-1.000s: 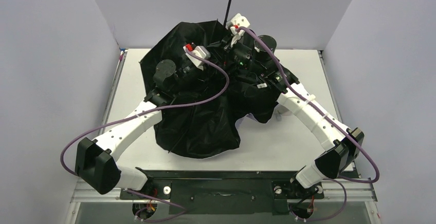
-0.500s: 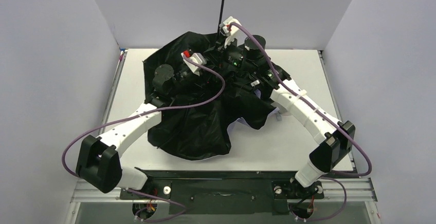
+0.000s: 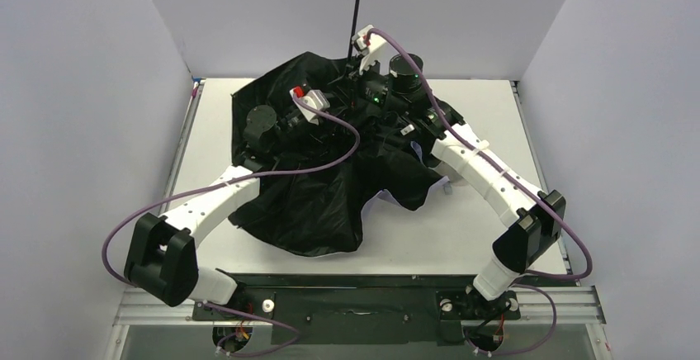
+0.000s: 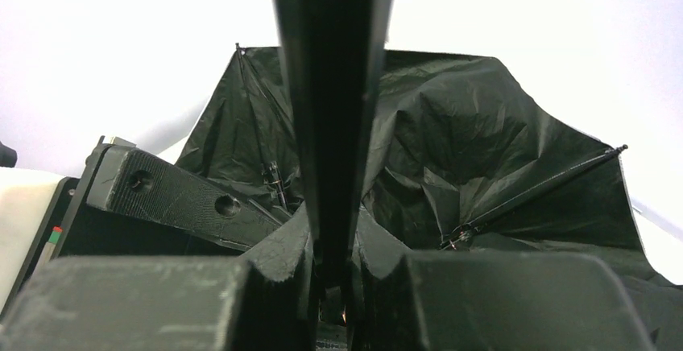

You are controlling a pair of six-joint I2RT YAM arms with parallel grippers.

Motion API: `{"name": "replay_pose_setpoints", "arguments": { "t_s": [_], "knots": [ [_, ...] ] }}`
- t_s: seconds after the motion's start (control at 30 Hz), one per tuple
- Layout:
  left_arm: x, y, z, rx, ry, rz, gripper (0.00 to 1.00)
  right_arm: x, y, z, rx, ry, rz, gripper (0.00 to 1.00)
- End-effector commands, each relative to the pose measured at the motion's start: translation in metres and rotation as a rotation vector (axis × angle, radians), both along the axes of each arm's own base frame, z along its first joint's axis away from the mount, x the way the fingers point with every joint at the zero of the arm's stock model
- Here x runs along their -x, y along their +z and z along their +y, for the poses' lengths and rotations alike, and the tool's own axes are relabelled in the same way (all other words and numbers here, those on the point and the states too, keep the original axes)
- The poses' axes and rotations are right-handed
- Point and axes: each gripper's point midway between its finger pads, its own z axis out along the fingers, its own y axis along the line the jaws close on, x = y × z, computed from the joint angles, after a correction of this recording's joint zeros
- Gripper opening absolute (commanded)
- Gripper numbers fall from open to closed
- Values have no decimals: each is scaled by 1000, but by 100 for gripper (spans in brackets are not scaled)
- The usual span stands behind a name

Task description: Open the umbrella

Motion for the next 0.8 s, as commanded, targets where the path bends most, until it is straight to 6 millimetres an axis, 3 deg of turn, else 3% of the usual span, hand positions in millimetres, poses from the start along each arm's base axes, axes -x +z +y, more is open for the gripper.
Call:
{"name": "replay_pose_setpoints", "arguments": {
  "t_s": [0.0, 0.33, 0.53, 0.67, 0.77],
  "knots": [
    [-31, -151, 53, -265, 189, 383, 29, 55, 204, -40, -389, 34, -411, 0],
    [-31, -178, 62, -361, 208, 469, 35, 58, 222, -52, -430, 15, -456, 0],
    [-31, -190, 72, -431, 244, 522, 25, 59, 222, -55, -428, 4, -473, 0],
    [-23, -202, 80, -475, 258, 569, 31, 58, 221, -58, -425, -11, -483, 0],
    [-18, -206, 83, -488, 260, 579, 31, 56, 219, -57, -423, -17, -479, 0]
  ]
}}
